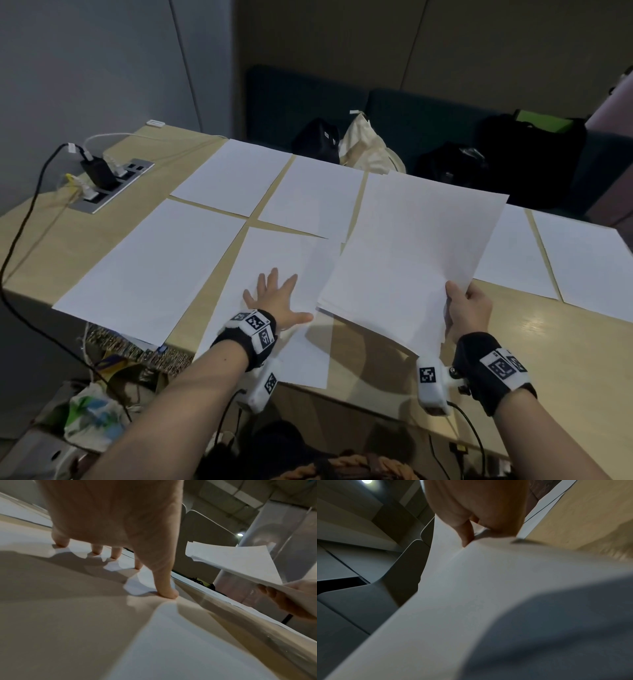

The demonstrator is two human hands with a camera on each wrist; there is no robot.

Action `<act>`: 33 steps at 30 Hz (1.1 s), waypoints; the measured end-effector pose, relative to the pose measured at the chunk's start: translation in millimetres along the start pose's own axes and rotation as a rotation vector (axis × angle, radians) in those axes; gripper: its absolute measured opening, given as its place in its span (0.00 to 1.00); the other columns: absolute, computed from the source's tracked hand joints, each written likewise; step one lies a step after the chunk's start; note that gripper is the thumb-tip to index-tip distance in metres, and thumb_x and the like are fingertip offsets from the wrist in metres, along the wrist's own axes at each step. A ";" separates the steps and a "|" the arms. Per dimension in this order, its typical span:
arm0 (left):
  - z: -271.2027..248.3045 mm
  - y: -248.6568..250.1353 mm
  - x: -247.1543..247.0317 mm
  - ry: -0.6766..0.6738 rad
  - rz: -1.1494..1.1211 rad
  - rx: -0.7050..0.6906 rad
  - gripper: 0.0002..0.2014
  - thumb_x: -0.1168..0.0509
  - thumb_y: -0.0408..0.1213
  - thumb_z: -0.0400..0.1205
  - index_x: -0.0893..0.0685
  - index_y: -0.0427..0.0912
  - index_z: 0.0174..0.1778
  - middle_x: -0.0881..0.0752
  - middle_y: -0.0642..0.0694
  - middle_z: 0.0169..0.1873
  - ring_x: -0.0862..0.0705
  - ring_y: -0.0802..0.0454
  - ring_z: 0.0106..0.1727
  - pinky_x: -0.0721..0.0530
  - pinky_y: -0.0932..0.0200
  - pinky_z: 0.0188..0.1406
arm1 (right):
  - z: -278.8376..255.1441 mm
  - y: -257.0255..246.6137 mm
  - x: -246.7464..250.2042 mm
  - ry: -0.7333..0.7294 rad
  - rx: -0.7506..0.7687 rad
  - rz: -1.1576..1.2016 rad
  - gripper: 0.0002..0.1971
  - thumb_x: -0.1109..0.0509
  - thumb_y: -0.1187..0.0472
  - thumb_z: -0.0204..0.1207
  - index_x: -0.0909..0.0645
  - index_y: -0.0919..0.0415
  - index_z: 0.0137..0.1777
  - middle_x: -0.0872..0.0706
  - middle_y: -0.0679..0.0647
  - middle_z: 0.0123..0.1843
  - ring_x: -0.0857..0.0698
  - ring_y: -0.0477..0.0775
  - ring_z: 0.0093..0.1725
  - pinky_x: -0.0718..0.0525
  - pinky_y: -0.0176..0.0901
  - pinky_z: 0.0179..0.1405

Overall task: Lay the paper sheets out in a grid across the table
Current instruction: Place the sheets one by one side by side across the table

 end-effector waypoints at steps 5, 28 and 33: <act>-0.1 -8.5 5.4 -0.021 0.029 -0.021 0.47 0.30 0.58 0.71 0.50 0.59 0.82 0.61 0.47 0.84 0.63 0.40 0.84 0.55 0.25 0.75 | 0.2 0.7 10.1 0.010 0.003 -0.010 0.13 0.38 0.71 0.78 0.21 0.72 0.61 0.17 0.61 0.51 0.17 0.53 0.42 0.19 0.48 0.57; 3.1 -11.7 13.8 -0.015 0.015 -0.025 0.47 0.29 0.56 0.71 0.49 0.58 0.82 0.60 0.46 0.84 0.62 0.41 0.84 0.54 0.27 0.77 | 6.5 7.1 4.8 -0.005 -0.033 0.066 0.14 0.38 0.70 0.79 0.21 0.71 0.64 0.17 0.49 0.40 0.17 0.46 0.39 0.16 0.23 0.29; 3.4 -10.6 15.7 -0.023 0.029 -0.030 0.47 0.29 0.57 0.70 0.49 0.58 0.82 0.59 0.46 0.84 0.61 0.40 0.84 0.53 0.27 0.76 | 6.8 7.6 4.5 -0.012 -0.023 0.048 0.14 0.38 0.70 0.79 0.21 0.71 0.63 0.17 0.50 0.40 0.17 0.47 0.39 0.14 0.28 0.32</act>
Point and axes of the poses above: each hand's wrist, its own z-axis towards the middle knuckle, its own x-axis out of the back of the hand, y = z × x, the point moved 10 cm from there along z, towards the middle knuckle
